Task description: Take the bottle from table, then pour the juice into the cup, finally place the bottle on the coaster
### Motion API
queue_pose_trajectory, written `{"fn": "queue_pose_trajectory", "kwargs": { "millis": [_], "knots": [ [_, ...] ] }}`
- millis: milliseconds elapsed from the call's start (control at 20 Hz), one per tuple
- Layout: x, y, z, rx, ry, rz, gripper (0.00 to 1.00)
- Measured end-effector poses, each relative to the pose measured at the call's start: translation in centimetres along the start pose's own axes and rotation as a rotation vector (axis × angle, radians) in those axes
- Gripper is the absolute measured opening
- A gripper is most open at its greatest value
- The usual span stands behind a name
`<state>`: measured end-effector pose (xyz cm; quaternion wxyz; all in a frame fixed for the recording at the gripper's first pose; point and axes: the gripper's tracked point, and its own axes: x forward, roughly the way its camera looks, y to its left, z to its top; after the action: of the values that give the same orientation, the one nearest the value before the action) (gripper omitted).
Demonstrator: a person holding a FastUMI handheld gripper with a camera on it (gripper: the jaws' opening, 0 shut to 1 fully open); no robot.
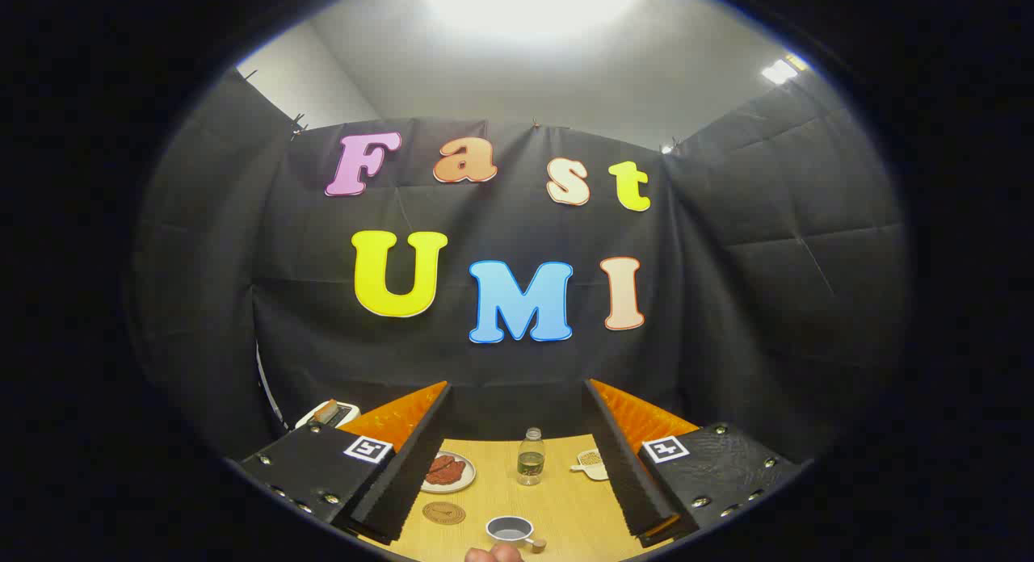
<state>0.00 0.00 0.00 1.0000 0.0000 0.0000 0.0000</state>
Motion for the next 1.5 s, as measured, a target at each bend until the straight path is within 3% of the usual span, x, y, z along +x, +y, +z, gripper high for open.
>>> {"fn": "queue_pose_trajectory", "kwargs": {
  "millis": [950,1500],
  "knots": [
    [-0.5,0.3,-2.6,0.002,-0.053,-0.018,0.97],
    [-2.1,6.6,-7.7,0.008,-0.082,0.105,0.97]
  ]
}}
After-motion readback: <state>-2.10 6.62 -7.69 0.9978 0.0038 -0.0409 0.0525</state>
